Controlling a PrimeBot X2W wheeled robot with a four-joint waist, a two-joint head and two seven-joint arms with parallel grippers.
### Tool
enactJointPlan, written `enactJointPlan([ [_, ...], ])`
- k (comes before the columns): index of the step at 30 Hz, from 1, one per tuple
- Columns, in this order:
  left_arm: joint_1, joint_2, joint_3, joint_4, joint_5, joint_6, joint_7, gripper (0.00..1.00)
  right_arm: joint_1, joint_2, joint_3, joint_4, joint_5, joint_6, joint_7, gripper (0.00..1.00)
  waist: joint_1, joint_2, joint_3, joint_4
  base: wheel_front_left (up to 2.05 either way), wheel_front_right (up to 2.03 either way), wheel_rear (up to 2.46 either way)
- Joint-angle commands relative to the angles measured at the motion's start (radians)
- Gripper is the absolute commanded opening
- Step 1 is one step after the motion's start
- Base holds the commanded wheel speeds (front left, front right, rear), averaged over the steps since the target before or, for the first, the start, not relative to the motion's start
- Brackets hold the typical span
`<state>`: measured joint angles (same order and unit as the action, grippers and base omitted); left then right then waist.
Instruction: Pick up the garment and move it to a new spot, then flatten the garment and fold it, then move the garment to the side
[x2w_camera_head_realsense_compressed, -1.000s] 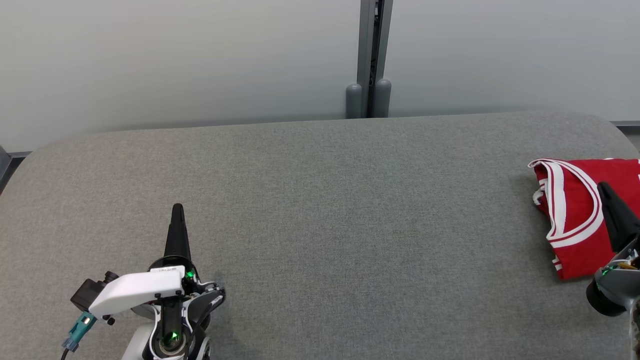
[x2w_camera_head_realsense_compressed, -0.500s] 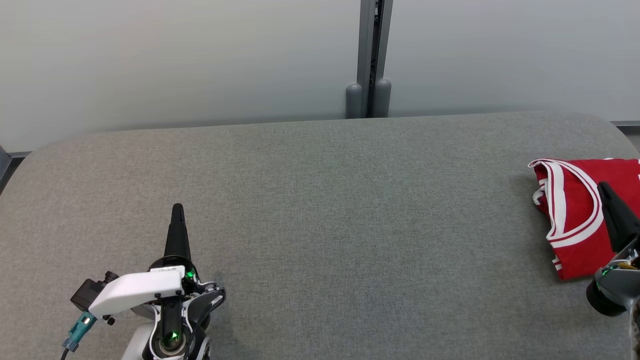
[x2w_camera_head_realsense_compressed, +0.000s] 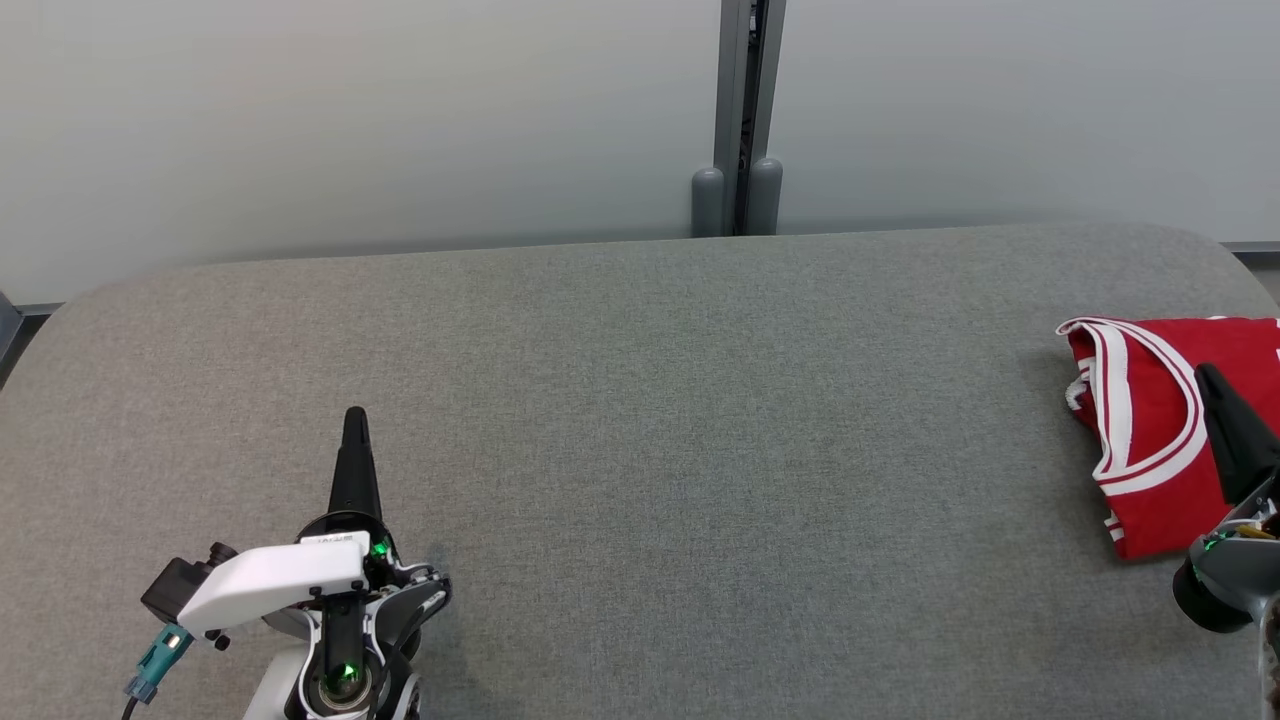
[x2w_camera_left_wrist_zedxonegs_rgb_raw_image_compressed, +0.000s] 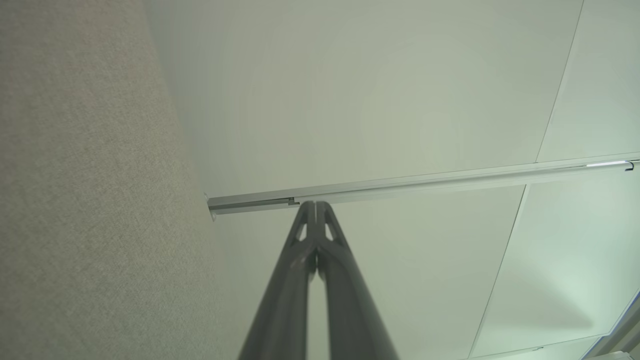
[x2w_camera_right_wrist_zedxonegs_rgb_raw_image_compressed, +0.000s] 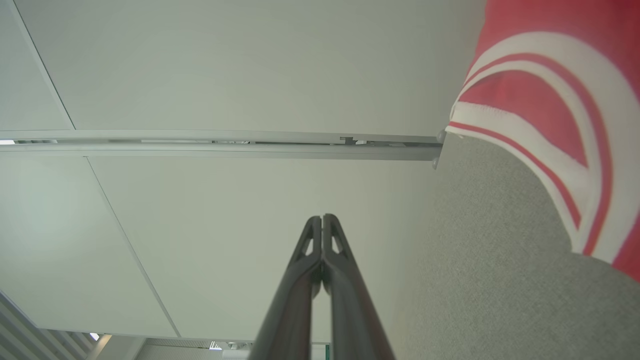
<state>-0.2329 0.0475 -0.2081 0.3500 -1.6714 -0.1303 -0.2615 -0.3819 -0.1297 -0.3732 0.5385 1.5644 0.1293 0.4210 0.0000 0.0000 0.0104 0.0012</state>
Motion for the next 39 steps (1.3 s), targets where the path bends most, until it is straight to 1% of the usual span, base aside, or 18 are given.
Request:
enactJointPlan([
  [1, -0.009, 0.003, 0.002, -0.001, 0.000, -0.004, -0.001, 0.00, -0.004, -0.006, 0.000, 0.005, 0.001, 0.003, 0.001, 0.00, 0.0000, 0.0000, 0.000, 0.000, 0.00, 0.00, 0.00],
  [39, -0.009, 0.003, 0.002, -0.001, 0.000, -0.004, -0.001, 0.00, -0.004, -0.006, 0.000, 0.005, 0.001, 0.002, 0.002, 0.00, 0.0000, 0.0000, 0.000, 0.000, 0.00, 0.00, 0.00],
])
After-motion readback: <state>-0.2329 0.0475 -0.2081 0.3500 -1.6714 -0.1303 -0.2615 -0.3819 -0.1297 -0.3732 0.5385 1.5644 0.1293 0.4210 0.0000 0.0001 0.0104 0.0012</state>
